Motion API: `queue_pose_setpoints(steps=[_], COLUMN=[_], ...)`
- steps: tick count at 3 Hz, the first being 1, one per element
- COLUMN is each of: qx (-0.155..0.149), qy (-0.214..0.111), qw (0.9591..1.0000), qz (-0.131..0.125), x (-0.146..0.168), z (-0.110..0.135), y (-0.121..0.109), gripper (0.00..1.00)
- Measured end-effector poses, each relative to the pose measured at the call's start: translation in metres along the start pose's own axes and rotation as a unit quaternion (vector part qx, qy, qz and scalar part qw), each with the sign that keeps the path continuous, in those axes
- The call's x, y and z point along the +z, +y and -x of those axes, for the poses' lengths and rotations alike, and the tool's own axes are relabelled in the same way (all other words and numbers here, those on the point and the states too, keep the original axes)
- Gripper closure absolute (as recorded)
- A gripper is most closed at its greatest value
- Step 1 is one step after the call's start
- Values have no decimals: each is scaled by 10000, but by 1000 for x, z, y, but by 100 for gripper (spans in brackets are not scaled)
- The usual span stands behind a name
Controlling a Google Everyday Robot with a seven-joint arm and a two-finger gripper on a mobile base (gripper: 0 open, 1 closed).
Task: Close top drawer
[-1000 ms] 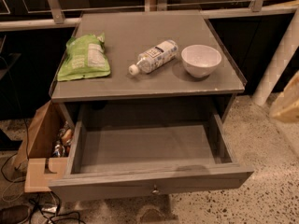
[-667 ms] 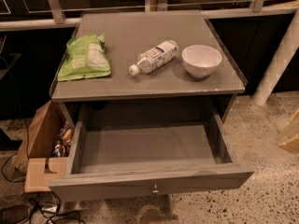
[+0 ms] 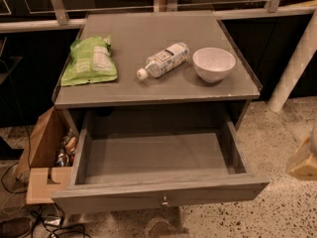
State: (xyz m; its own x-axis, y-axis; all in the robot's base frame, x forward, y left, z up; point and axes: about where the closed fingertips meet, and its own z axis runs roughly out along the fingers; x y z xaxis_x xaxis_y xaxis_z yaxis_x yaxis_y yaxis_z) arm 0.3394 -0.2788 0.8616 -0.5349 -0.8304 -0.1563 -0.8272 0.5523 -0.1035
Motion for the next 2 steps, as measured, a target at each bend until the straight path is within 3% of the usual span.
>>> queue_pose_setpoints(steps=[2], qx=[531], qy=[266], qw=[9964], qz=[610], x=[95], z=[-34], y=[29], gripper=[100])
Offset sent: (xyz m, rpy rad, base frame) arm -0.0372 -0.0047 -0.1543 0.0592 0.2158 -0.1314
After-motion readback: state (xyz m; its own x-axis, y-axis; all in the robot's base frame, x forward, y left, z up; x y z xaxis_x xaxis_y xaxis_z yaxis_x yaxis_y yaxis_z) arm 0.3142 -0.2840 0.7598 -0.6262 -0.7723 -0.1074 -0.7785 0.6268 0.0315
